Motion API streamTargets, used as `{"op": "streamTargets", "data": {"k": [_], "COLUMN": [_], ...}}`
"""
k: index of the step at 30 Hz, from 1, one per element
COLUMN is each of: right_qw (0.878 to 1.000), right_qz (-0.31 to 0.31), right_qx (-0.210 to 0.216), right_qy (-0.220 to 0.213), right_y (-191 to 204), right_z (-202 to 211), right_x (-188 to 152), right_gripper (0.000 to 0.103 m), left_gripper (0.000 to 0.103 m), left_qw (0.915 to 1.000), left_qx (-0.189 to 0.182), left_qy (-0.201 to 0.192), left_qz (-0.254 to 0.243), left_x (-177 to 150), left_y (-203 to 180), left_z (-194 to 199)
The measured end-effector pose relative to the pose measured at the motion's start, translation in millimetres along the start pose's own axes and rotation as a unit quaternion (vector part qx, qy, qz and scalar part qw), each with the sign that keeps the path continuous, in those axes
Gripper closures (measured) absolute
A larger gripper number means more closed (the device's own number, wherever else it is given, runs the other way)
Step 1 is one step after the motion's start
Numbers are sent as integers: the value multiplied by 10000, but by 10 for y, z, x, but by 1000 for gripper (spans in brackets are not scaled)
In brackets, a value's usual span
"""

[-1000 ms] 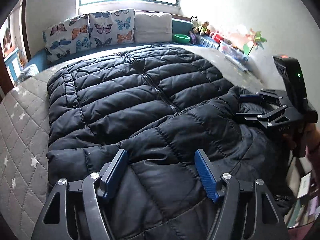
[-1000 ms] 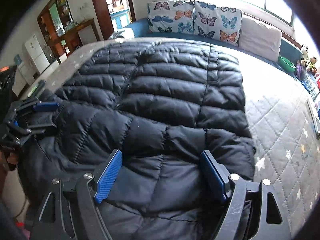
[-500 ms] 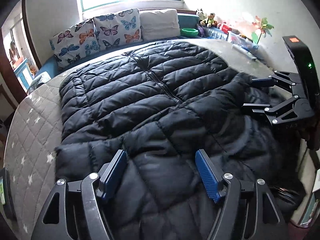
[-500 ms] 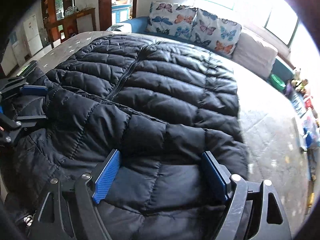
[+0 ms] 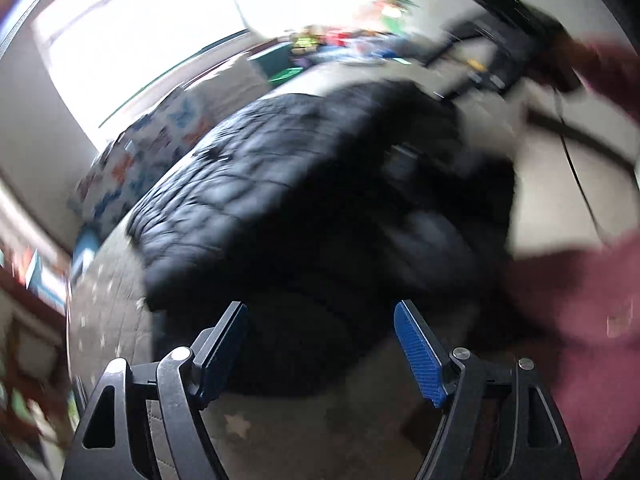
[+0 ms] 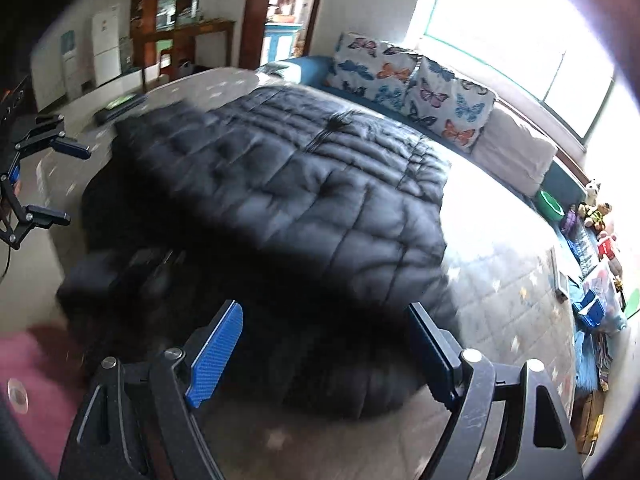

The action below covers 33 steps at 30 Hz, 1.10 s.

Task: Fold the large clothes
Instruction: 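Lift the jacket hem with both grippers and fold it over the body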

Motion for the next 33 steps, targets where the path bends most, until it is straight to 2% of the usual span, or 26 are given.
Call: {"op": "streamTargets", "data": {"k": [3, 7, 9, 12, 14, 17, 19, 24, 27, 28, 29, 30, 31, 32, 33], "right_qw": [9994, 9984, 9981, 9971, 9960, 9951, 9945, 9934, 9910, 9905, 9904, 9907, 9914, 9930, 9948], "right_qz": [256, 469, 491, 556, 679, 816, 941, 1123, 1283, 1301, 1301, 1286, 1248, 1135, 959], "right_qx": [122, 12, -85, -115, -127, -18, 46, 238, 100, 20, -85, -148, -134, -45, 42], "right_qy": [180, 322, 369, 511, 569, 562, 466, -52, -366, -443, -467, -421, -360, -332, -335], "right_y": [218, 327, 319, 359, 406, 534, 628, 846, 930, 925, 912, 891, 869, 836, 787], "right_z": [1, -11, -21, -41, -55, -68, -54, -29, -38, -43, -63, -109, -146, -170, -173], "right_x": [-233, -416, -483, -613, -673, -727, -715, -494, -280, -216, -148, -72, -34, 16, 66], "right_gripper": [13, 13, 13, 13, 13, 13, 13, 13, 13, 16, 31, 42, 61, 70, 71], "left_gripper": [23, 22, 23, 23, 27, 57, 69, 75, 75, 75, 75, 75, 73, 71, 70], "left_qw": [9989, 9967, 9951, 9945, 9949, 9950, 9958, 9950, 9927, 9921, 9919, 9917, 9915, 9918, 9920], "left_qx": [-145, -338, -251, -194, -203, -222, -307, -600, -779, -812, -815, -851, -865, -816, -831], "left_qy": [43, 103, 22, -148, -256, -451, -589, -791, -832, -842, -845, -799, -780, -751, -704], "left_qz": [-453, -730, -955, -1020, -959, -868, -628, 82, 395, 446, 488, 535, 573, 631, 633], "left_x": [-139, -168, -130, -30, 32, 116, 228, 520, 656, 705, 727, 732, 743, 713, 683], "left_y": [-342, -591, -706, -795, -815, -813, -755, -424, -255, -228, -180, -145, -133, -90, -89], "left_z": [-72, -247, -346, -417, -439, -394, -297, -96, -21, -26, -4, 2, 22, 32, 47]}}
Point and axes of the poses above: each gripper's, at about its wrist camera, not at the fingertips, and z roughly against the way its jaws point, y to its left, x to its top, the point moved 9 cm from there along -z, roughly the way its jaws point, and after that the axes turned 8 degrees about z, right-handed, at the moved point
